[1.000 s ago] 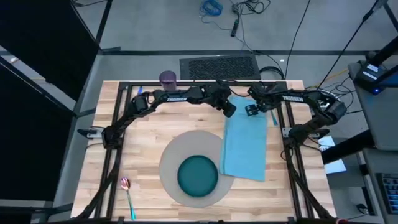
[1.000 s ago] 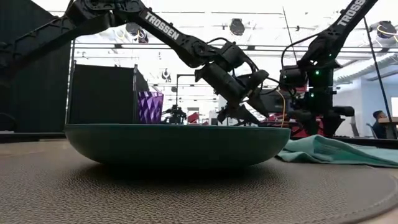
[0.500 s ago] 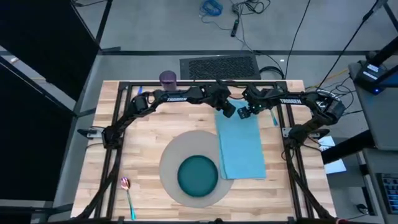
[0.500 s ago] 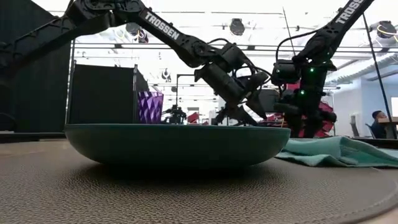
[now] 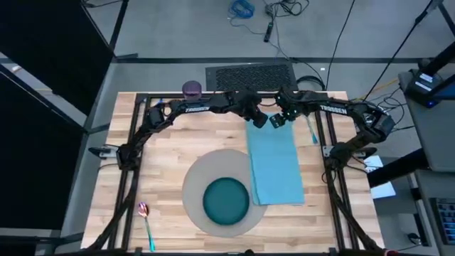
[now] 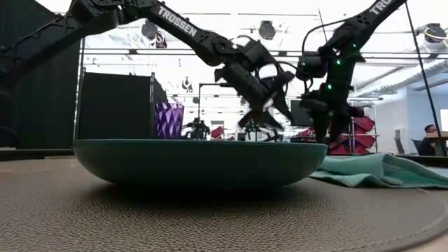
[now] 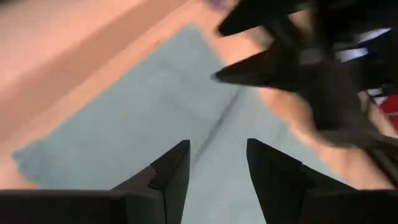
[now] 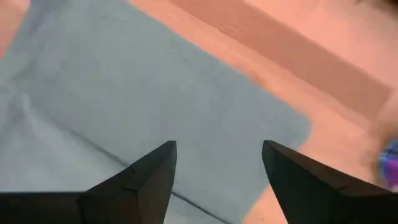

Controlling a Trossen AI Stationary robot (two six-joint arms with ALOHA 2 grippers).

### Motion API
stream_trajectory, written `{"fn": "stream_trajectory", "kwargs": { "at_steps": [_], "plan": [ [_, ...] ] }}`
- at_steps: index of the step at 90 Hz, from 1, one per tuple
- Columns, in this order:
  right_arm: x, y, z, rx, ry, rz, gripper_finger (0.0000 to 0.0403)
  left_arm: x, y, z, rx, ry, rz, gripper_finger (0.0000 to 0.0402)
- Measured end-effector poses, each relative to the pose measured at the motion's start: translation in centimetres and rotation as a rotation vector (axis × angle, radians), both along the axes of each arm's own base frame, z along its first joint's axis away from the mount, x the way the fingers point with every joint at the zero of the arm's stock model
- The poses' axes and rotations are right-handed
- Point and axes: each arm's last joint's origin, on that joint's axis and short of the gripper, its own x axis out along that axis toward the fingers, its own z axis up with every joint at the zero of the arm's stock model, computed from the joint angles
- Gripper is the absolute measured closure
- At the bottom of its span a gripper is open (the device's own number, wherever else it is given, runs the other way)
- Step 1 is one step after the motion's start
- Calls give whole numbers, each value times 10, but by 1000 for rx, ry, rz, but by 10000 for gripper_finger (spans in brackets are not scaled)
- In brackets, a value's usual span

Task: Set table place
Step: Fold the blue table napkin

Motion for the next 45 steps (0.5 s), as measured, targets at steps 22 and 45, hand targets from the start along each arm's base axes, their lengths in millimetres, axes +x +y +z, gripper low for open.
{"fn": "stream_trajectory", "kwargs": {
  "at_steps": [22, 45],
  "plan": [
    [-1, -3, 10, -2, 35, -1, 172, -36, 15, 7, 115, 276, 44, 258],
    [-3, -2, 10, 12, 48, -13, 172, -40, 39, -31, 68, 384, 127, 258]
  ]
}}
